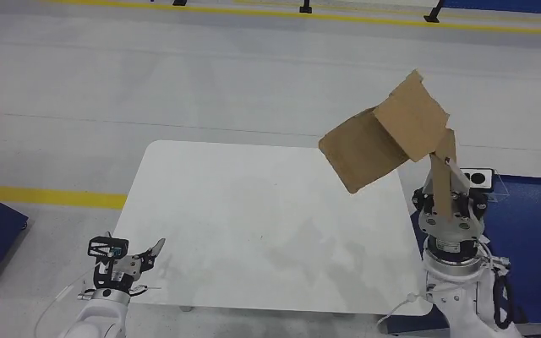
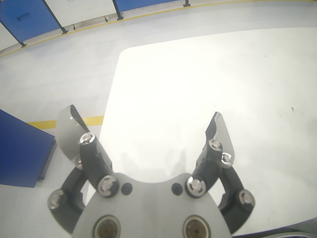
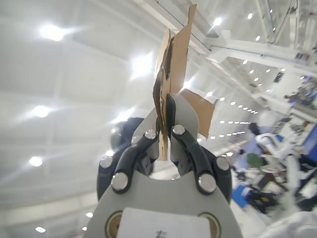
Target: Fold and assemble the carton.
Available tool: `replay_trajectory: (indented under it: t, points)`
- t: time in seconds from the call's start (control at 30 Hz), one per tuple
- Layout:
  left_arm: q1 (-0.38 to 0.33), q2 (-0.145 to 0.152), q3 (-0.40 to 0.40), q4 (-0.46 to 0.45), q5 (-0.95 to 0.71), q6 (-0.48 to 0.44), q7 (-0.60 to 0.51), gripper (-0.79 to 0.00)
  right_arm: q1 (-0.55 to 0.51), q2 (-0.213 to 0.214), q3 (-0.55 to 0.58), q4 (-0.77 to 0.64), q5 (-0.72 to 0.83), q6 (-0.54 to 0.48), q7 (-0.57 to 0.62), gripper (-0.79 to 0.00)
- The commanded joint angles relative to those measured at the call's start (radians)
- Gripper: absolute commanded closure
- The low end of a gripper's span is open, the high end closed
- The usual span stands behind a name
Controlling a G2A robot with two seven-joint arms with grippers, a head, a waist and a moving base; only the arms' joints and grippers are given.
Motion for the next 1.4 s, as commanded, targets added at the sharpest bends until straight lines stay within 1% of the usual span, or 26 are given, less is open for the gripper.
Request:
replay_trajectory:
  t: [0.0,0.07,0.17,0.33,0.4,0.43,0.53,0.67,0.73,0.8,0.87,0.97,1.03,1.1,1.2,1.27,1.37]
  points:
    - [0.000,0.000,0.000,0.000,0.000,0.000,0.000,-0.785,-0.008,-0.002,0.016,0.018,0.263,0.173,0.032,0.000]
    - [0.000,0.000,0.000,0.000,0.000,0.000,0.000,-0.785,-0.015,-0.006,0.011,0.039,0.432,0.321,0.030,0.000]
    - [0.000,0.000,0.000,0.000,0.000,0.000,0.000,-0.785,-0.017,-0.011,-0.033,0.079,0.612,0.526,-0.008,0.000]
    - [0.000,0.000,0.000,0.000,0.000,0.000,0.000,-0.785,0.012,-0.025,-0.176,0.178,0.906,0.839,-0.134,0.000]
    - [0.000,0.000,0.000,0.000,0.000,0.000,0.000,-0.785,0.035,-0.032,-0.234,0.224,1.028,0.936,-0.197,0.000]
    - [0.000,0.000,0.000,0.000,0.000,0.000,0.000,-0.785,0.049,-0.035,-0.260,0.241,1.058,0.978,-0.235,0.000]
    - [0.000,0.000,0.000,0.000,0.000,0.000,0.000,-0.785,0.065,-0.046,-0.332,0.283,1.168,1.063,-0.292,0.000]
    - [0.000,0.000,0.000,0.000,0.000,0.000,0.000,-0.785,0.095,-0.056,-0.380,0.319,1.311,1.112,-0.374,0.000]
    - [0.000,0.000,0.000,0.000,0.000,0.000,0.000,-0.785,0.108,-0.059,-0.380,0.327,1.333,1.126,-0.393,0.000]
    - [0.000,0.000,0.000,0.000,0.000,0.000,0.000,-0.785,0.114,-0.062,-0.370,0.324,1.323,1.134,-0.383,0.000]
    - [0.000,0.000,0.000,0.000,0.000,0.000,0.000,-0.785,0.125,-0.063,-0.336,0.315,1.261,1.118,-0.358,0.000]
    - [0.000,0.000,0.000,0.000,0.000,0.000,0.000,-0.785,0.135,-0.064,-0.252,0.282,1.076,1.052,-0.265,0.000]
    - [0.000,0.000,0.000,0.000,0.000,0.000,0.000,-0.785,0.134,-0.059,-0.164,0.240,0.835,0.941,-0.210,0.000]
    - [0.000,0.000,0.000,0.000,0.000,0.000,0.000,-0.785,0.110,-0.058,-0.095,0.199,0.654,0.839,-0.113,0.000]
    - [0.000,0.000,0.000,0.000,0.000,0.000,0.000,-0.785,0.077,-0.052,0.001,0.157,0.340,0.675,-0.013,0.000]
    - [0.000,0.000,0.000,0.000,0.000,0.000,0.000,-0.785,0.054,-0.050,0.042,0.145,0.106,0.544,0.043,0.000]
    - [0.000,0.000,0.000,0.000,0.000,0.000,0.000,-0.785,0.025,-0.049,0.061,0.162,-0.170,0.366,0.107,0.000]
